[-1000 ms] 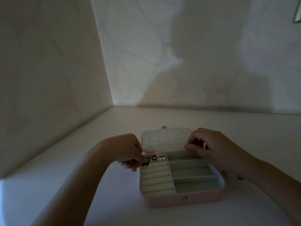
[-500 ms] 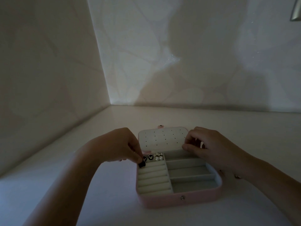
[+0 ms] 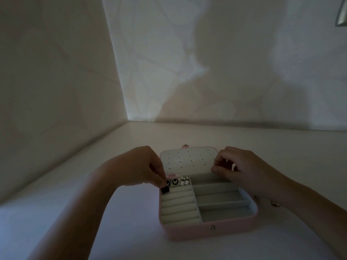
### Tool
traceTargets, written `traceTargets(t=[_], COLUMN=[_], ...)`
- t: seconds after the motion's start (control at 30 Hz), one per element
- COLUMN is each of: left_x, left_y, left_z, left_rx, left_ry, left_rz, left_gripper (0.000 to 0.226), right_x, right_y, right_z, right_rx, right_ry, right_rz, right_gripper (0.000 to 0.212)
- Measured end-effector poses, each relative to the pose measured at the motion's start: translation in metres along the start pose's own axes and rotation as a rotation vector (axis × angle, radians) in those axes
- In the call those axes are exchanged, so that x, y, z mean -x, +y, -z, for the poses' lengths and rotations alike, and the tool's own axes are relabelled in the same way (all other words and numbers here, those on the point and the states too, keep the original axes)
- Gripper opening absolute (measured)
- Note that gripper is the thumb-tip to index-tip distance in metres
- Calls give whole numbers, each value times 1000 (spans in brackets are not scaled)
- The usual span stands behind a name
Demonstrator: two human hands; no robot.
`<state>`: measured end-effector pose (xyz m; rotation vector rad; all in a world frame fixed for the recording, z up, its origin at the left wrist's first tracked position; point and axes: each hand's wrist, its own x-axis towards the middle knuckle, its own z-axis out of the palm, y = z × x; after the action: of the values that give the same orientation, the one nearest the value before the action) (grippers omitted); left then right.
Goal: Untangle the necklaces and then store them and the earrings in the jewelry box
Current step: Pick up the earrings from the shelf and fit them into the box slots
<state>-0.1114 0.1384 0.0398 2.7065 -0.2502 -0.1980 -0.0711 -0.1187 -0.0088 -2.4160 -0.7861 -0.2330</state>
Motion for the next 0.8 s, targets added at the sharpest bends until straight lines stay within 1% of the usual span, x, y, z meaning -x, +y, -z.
traceTargets(t=[0.07,0.13,0.2,0.23,0.33,0.4,0.47,0.53,0.67,0.8], left_x=[-3,-5,-5,-4,-3,-5,-8,-8,-6,-6], left_y=[2,12,27,36,55,61,62,62,64,62], left_z=[-2,-8,-18,-24,-43,-54,-63,-68,-71,-71], left_rx=[0,48,127,134,40,-13,-74,-120,-138,-124], left_ry=[127,260,299,275,156,74,21,6,-10,5], left_rz=[-23,-102,-206,-252,-361,-424,-451,-467,-560,-550], left_gripper=[10,8,2,6,24,31,36,38,33,31], right_x=[-2,-3,-3,-2,2,7,12,16,23,28], right_y=[1,3,5,7,20,31,40,46,49,40], right_z=[2,9,20,27,50,65,77,84,95,99], right_rx=[-6,-18,-5,23,131,171,192,187,122,142], right_ry=[-21,-53,-73,-86,-135,-152,-178,-223,-289,-444], right_rz=[-9,-24,-41,-58,-160,-248,-350,-426,-473,-497], right_gripper=[9,6,3,6,15,17,16,13,5,15])
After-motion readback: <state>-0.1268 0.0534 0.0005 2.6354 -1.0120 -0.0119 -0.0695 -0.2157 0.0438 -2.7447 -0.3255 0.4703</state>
